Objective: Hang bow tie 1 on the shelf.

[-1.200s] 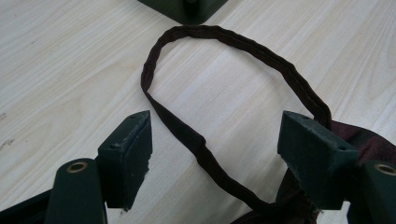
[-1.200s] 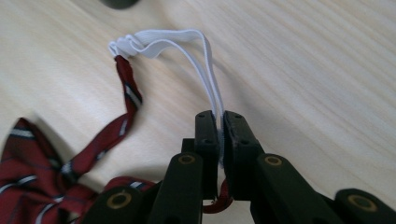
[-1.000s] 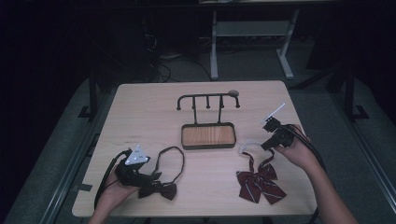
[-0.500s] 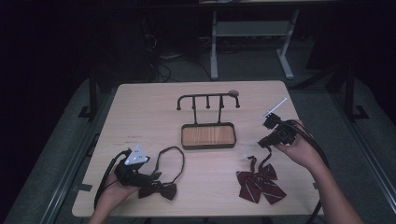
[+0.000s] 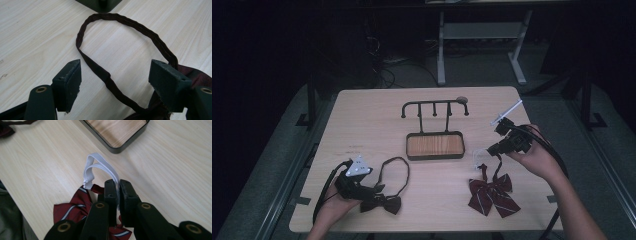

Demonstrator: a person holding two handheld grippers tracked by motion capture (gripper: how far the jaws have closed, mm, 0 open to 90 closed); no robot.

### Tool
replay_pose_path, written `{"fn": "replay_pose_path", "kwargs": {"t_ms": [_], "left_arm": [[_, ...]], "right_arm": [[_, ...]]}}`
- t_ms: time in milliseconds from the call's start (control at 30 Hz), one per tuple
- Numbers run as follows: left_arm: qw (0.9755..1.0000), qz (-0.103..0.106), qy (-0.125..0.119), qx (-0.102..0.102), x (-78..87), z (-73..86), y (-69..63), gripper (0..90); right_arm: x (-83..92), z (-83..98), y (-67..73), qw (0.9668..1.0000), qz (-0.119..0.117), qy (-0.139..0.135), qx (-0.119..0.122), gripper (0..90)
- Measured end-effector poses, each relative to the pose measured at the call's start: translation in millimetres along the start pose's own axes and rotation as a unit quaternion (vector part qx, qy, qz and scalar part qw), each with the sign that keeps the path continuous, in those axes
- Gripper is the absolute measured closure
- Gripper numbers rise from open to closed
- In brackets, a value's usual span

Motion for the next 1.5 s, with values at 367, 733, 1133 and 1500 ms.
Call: {"fn": "replay_pose_path", "kwargs": {"t_ms": [367, 733, 1133, 1500], "left_arm": [[1.0, 0.002, -0.005, 0.003, -0.8, 0.2, 3.1, 26.7], [1.0, 0.004, -0.008, 0.002, 0.4, 0.2, 4.3, 26.0], [1.0, 0.005, -0.008, 0.002, -0.2, -0.1, 4.3, 25.9], [1.0, 0.003, -0.008, 0.0, 0.7, 0.1, 4.2, 25.8]], "right_arm": [[13.8, -5.1, 11.5, 0.9998, -0.005, -0.011, 0.015, 85.1], [26.3, -12.6, 22.4, 0.9992, -0.01, -0.019, 0.032, 85.1], [35.5, -21.9, 32.9, 0.9986, -0.006, -0.024, 0.047, 85.1], [45.1, -31.9, 37.9, 0.9981, 0.0, -0.029, 0.055, 85.1]]}}
Point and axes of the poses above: each handheld gripper's, and its own axes: x roughly backward along the jaws, z roughly out of its underside, y roughly to its left, the point moved 3 cm from there along -x, roughly forward along the jaws, and after that the axes turned 15 degrees about -x, right-handed, at the moved point
